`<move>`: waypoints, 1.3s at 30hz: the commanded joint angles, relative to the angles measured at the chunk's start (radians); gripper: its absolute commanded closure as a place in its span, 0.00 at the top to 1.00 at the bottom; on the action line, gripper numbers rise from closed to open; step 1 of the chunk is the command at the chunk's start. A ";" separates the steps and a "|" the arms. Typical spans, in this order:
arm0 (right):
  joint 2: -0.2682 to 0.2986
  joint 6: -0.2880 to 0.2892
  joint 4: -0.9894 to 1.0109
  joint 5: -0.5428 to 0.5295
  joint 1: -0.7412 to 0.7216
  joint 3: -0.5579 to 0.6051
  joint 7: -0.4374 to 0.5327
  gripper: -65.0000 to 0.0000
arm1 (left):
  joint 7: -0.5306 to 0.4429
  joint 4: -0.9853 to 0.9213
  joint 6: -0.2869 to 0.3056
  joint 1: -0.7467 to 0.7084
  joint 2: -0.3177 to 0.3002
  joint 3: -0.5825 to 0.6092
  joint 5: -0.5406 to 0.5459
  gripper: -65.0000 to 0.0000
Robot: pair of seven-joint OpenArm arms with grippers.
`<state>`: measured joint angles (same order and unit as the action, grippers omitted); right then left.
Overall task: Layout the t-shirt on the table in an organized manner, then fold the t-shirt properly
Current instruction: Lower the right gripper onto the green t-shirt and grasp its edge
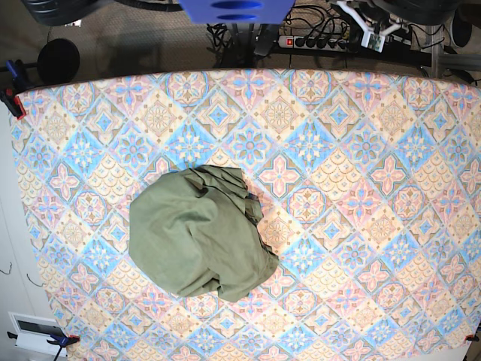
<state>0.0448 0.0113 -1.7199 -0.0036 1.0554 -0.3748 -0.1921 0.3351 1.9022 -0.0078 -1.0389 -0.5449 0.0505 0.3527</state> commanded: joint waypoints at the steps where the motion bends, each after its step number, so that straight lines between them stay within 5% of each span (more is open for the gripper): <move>1: 0.008 -0.007 -0.071 -0.005 0.024 -0.008 0.015 0.00 | 0.020 0.050 -0.002 -0.010 -0.005 -0.013 -0.001 0.00; 8: 0.010 -0.007 -0.249 -0.003 0.023 0.032 -0.045 0.00 | 0.060 0.153 -0.002 0.075 -0.005 -0.050 0.001 0.00; 16: 0.027 -0.007 -0.263 0.001 -0.178 0.156 -0.054 0.01 | 0.065 0.167 -0.002 0.220 -0.005 -0.048 0.006 0.00; 21: 0.043 -0.007 -0.262 0.003 -0.343 0.260 -0.136 0.02 | 0.221 0.167 -0.002 0.365 0.052 -0.048 0.007 0.00; 27: 0.166 -0.007 -0.262 0.003 -0.574 0.485 -0.330 0.09 | 0.378 0.167 -0.001 0.515 0.139 -0.050 0.009 0.00; 34: 0.169 -0.007 -0.249 0.003 -0.725 0.581 -0.430 0.25 | 0.448 0.168 0.001 0.561 0.204 -0.048 0.009 0.02; 39: 0.168 -0.007 -0.203 0.001 -0.823 0.655 -0.432 0.42 | 0.453 0.168 0.001 0.561 0.208 -0.047 0.009 0.18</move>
<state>0.2077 0.0124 -1.9015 -0.0071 0.2462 0.2855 -0.6567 0.8082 2.0514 -0.0040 -0.4820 -0.3302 0.0078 0.3630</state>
